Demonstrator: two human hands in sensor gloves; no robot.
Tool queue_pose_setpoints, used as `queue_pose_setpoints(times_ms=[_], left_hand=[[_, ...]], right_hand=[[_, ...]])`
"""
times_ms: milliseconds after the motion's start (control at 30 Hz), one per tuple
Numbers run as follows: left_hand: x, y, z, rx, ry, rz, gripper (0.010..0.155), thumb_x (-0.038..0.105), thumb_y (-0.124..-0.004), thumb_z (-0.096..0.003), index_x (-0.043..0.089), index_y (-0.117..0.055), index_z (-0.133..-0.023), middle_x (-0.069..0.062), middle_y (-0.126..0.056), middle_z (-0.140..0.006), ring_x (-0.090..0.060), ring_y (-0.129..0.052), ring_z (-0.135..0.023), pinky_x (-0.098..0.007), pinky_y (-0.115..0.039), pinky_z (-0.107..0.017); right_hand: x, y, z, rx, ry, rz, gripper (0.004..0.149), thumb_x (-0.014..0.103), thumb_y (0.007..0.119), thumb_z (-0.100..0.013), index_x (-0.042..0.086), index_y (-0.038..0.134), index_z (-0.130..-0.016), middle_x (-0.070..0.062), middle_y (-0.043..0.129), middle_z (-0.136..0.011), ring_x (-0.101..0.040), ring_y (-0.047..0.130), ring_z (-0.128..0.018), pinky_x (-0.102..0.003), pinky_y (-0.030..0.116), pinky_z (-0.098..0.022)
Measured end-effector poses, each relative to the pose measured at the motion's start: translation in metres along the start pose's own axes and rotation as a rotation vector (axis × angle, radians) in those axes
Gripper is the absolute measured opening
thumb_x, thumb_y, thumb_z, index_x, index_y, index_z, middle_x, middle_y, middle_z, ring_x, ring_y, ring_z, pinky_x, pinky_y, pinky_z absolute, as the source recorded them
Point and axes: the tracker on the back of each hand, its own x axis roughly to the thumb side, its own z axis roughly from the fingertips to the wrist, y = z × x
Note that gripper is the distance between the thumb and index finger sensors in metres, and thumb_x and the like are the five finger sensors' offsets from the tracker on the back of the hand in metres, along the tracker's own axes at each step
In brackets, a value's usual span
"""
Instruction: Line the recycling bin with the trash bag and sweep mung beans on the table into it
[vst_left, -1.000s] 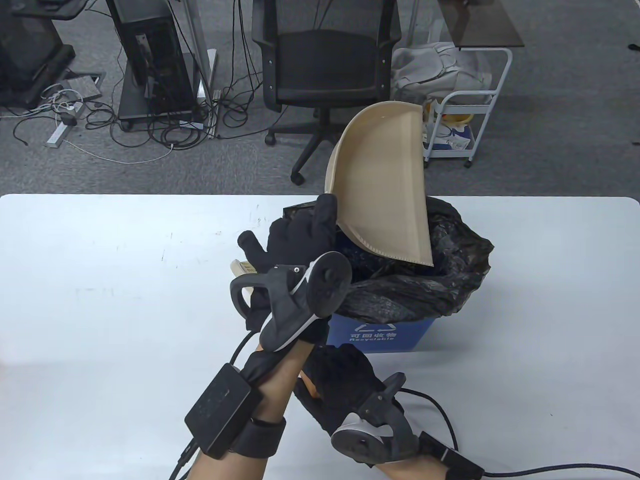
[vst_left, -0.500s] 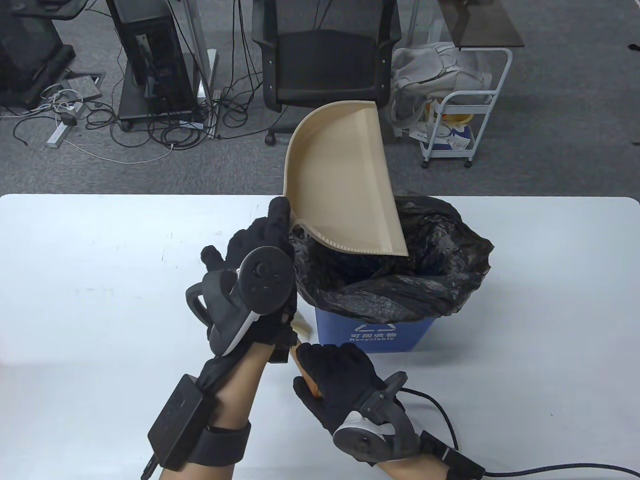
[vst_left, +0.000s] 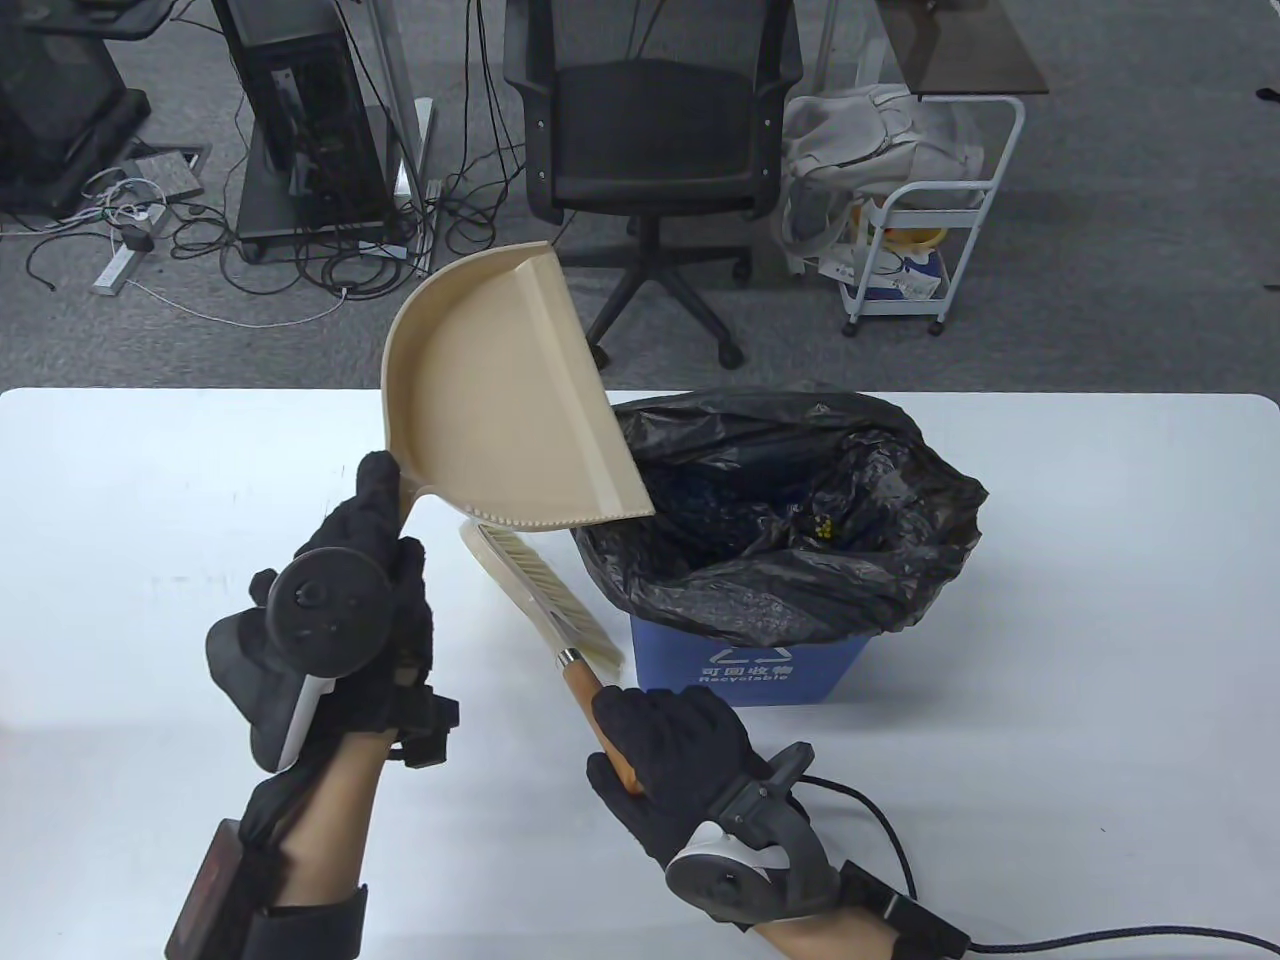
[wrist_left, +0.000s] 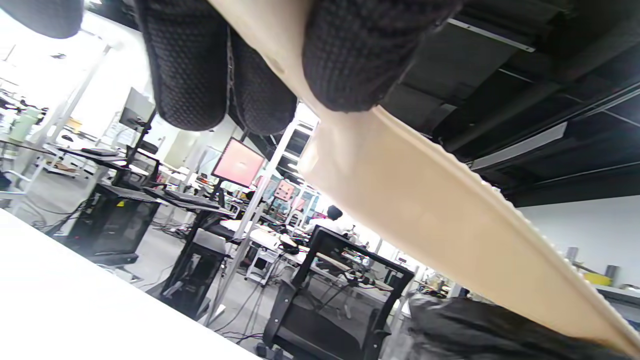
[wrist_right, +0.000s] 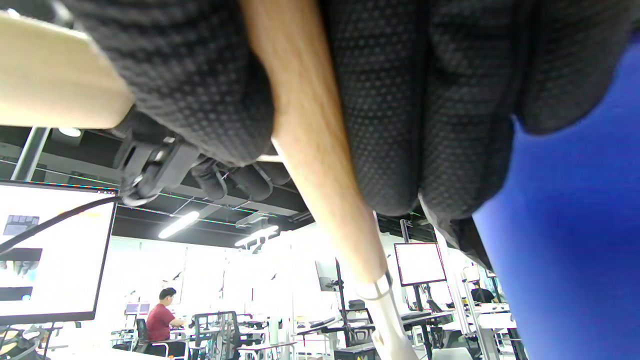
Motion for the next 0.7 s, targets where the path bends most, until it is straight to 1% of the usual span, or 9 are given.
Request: queue_pose_setpoints(times_ms=[200,467,533,700], left_hand=[[-0.043,0.0,0.005,0.013,0.063,0.005,0.065,0.02,-0.087,-0.0502,0.021,-0.064,-0.111,-0.021,-0.089,-0.1,-0.057,-0.089,-0.088,-0.09,-0.052,-0.059],[-0.083,-0.003,0.008,0.034,0.122,0.019,0.065,0.02,-0.087,-0.0501,0.021,-0.064,-0.111,-0.021,-0.088,-0.1,-0.057,-0.089,-0.087,-0.09,-0.052,-0.059],[-0.091,-0.008,0.009,0.027,0.131,0.015,0.065,0.021,-0.087,-0.0501,0.021,-0.064,-0.111,-0.021,-0.088,-0.1,-0.057,-0.089,-0.087,-0.09,-0.052,-0.059],[-0.108,-0.027,0.012,0.007,0.145,0.011,0.065,0.021,-0.087,-0.05,0.021,-0.064,-0.111,-0.021,-0.088,-0.1,-0.057,-0.089,-0.087,-0.09,-0.052,-0.059]], right_hand=[[0.0,0.001,0.0,0.002,0.002,0.0,0.055,0.035,0.09,-0.047,-0.004,0.09,-0.086,-0.028,0.104,-0.064,-0.047,0.107,-0.054,-0.065,0.08,-0.045],[0.001,0.002,0.0,0.005,-0.003,0.001,0.055,0.035,0.09,-0.047,-0.004,0.09,-0.086,-0.028,0.104,-0.064,-0.047,0.107,-0.054,-0.065,0.08,-0.045],[0.001,0.002,0.0,0.006,-0.004,0.001,0.056,0.035,0.09,-0.047,-0.004,0.09,-0.086,-0.028,0.104,-0.064,-0.047,0.107,-0.054,-0.065,0.08,-0.045],[0.002,0.003,0.0,0.006,-0.005,0.002,0.056,0.035,0.09,-0.047,-0.004,0.09,-0.086,-0.028,0.104,-0.064,-0.047,0.107,-0.054,-0.065,0.08,-0.045]])
